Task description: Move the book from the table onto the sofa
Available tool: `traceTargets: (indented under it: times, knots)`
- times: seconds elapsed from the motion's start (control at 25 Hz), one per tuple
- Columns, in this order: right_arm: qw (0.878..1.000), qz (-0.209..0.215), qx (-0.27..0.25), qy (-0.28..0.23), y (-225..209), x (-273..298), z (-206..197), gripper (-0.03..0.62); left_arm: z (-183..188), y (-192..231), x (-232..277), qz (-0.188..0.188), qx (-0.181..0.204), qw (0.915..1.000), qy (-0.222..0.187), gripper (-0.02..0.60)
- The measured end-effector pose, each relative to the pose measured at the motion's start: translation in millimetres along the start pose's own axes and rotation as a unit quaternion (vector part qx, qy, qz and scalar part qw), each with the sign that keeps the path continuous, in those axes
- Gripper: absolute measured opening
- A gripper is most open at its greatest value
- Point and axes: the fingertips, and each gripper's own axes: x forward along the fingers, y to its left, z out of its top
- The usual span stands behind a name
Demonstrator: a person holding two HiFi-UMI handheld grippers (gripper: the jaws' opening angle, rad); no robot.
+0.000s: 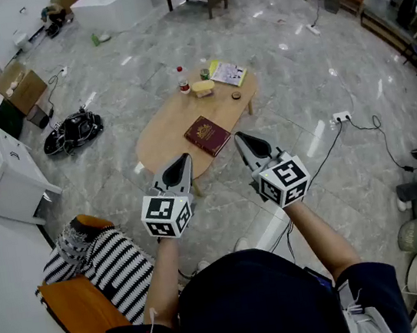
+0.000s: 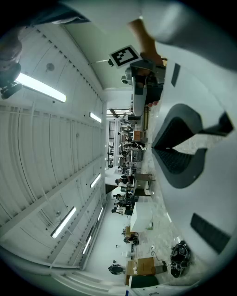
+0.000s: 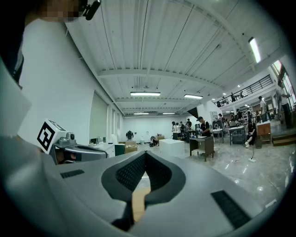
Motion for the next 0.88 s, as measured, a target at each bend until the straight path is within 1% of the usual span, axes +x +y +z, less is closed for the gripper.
traceTargets:
  times: [0.28, 0.52, 0.72, 0.88]
  knots:
    - [1.000, 0.009, 0.009, 0.006, -15, -4, -10, 0.012, -6, -9, 15, 0.005, -0.009, 0.9999, 0.003, 0.014]
    - [0.999, 0.024, 0.002, 0.022, -22, -2, -24, 0.012, -18, -17, 20, 0.018, -0.017, 0.9997, 0.008, 0.014]
    - [0.999, 0.038, 0.007, 0.033, -21, 10, -34, 0.012, -25, -9, 22, 0.026, -0.024, 0.9992, 0.017, 0.014]
    - [0.998, 0.042, 0.009, 0.045, -27, 30, -44, 0.012, -33, 5, 31, 0.028, -0.028, 0.9989, 0.024, 0.014]
